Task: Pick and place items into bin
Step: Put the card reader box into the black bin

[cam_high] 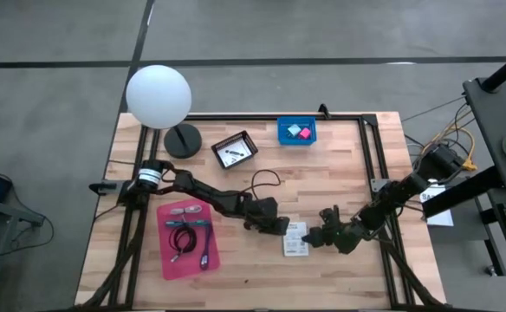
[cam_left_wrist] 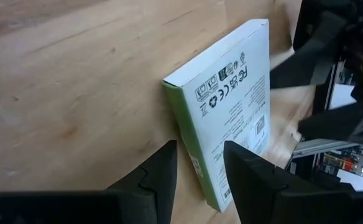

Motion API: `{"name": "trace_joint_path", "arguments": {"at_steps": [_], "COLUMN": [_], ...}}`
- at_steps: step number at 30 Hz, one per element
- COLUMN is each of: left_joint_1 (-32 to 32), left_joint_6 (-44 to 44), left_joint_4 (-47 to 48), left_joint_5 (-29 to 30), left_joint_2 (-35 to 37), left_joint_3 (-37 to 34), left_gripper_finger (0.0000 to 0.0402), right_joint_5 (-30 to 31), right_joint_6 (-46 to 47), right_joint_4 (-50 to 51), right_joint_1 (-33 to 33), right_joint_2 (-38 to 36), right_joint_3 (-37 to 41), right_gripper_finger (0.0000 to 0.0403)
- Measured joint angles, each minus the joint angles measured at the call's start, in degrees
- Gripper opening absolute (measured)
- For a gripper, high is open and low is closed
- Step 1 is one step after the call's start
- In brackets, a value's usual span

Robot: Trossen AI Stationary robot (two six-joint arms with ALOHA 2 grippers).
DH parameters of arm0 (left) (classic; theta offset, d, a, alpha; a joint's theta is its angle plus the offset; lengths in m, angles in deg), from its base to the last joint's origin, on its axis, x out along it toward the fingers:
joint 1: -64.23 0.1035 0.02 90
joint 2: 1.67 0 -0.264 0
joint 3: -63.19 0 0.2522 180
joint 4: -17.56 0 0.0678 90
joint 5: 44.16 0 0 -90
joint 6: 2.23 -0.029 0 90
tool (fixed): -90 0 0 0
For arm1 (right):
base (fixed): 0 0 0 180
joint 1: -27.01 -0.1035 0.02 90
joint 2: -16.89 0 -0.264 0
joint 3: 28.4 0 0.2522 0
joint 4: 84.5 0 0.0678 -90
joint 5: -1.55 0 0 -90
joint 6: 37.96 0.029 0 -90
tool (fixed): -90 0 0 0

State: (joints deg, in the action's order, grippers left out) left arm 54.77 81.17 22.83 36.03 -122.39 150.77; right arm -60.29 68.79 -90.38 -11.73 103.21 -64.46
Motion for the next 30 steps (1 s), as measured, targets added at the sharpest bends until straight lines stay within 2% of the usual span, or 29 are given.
{"name": "trace_joint_path", "arguments": {"at_steps": [3, 11, 19, 25, 30], "left_joint_1": [-0.04, -0.31, -0.76, -0.76, -0.77], "left_joint_6": [0.24, 0.28, 0.17, 0.2, 0.05], "left_joint_4": [-0.04, -0.09, 0.02, 0.09, 0.09], "left_joint_5": [0.54, 1.36, 1.42, 1.51, 1.56], "left_joint_2": [0.0, -0.09, -0.76, -0.83, -0.85], "left_joint_3": [-0.04, -0.04, 0.4, 0.5, 0.48], "left_gripper_finger": [0.0116, 0.0116, 0.0116, 0.0116, 0.0116], "right_joint_5": [-3.65, -4.46, -7.74, -10.75, -10.52], "right_joint_6": [-0.21, -0.85, -5.42, -12.58, -17.09], "right_joint_4": [0.13, -3.18, -14.28, -25.02, -31.8], "right_joint_1": [-0.19, 0.37, 3.53, 5.67, 6.07], "right_joint_2": [-0.01, 1.41, 6.11, 9.31, 11.63], "right_joint_3": [0.0, 0.02, 0.01, 0.07, -0.36], "right_gripper_finger": [0.0224, 0.0224, 0.0224, 0.0224, 0.0224]}}
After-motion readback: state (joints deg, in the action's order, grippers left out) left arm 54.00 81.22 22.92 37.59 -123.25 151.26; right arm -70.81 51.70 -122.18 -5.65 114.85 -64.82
